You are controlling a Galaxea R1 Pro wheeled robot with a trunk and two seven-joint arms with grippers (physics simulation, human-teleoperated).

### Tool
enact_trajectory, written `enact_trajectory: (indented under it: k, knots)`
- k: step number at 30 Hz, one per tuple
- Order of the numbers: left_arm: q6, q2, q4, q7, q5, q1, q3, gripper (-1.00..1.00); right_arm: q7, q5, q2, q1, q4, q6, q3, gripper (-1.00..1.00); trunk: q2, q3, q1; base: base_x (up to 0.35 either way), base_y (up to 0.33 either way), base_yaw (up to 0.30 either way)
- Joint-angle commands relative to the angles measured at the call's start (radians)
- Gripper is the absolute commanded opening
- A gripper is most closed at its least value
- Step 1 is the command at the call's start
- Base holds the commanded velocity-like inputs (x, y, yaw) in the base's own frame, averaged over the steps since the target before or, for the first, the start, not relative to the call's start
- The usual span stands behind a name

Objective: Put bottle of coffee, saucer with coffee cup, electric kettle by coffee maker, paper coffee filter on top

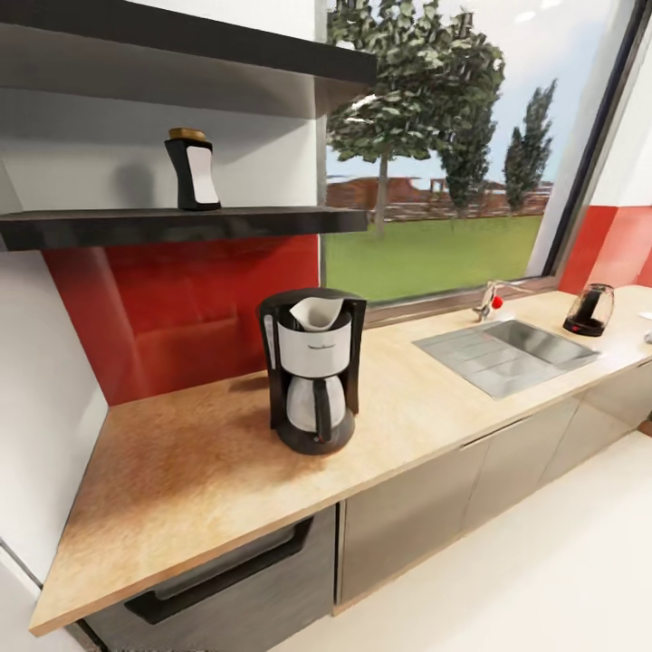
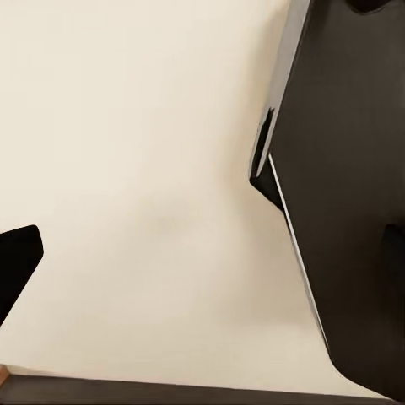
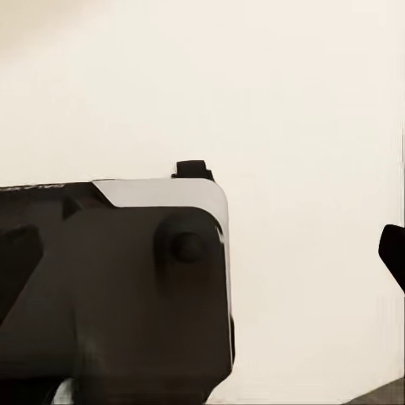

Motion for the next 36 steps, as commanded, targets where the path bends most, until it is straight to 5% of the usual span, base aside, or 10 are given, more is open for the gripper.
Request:
enact_trajectory:
  k: [1,14,19,23,36]
  knots:
    - [-0.004,0.000,0.000,0.000,0.005,0.000,0.003,1.00,-0.002,0.013,0.000,0.007,-0.002,0.005,-0.007,1.00,-0.002,-0.002,0.001,0.090,-0.266,0.280]
    - [-0.004,0.001,0.000,0.002,0.008,0.000,0.004,1.00,-0.003,0.179,-0.001,0.057,-0.002,0.002,-0.006,1.00,-0.002,-0.006,0.001,0.121,-0.283,0.216]
    - [-0.005,-0.001,0.000,0.002,0.008,-0.001,0.004,1.00,-0.002,0.273,0.002,0.061,-0.003,-0.002,-0.006,1.00,-0.002,-0.006,0.001,0.080,-0.309,0.010]
    - [0.013,-0.020,0.023,0.006,0.031,0.022,0.004,1.00,-0.011,0.270,0.017,0.061,-0.006,0.010,-0.006,1.00,-0.002,-0.006,0.001,0.000,0.000,0.000]
    - [0.014,-0.017,-0.017,0.009,0.039,0.046,0.011,1.00,-0.014,0.270,0.049,0.062,-0.009,-0.002,-0.008,1.00,-0.002,-0.006,0.001,0.000,0.000,0.000]
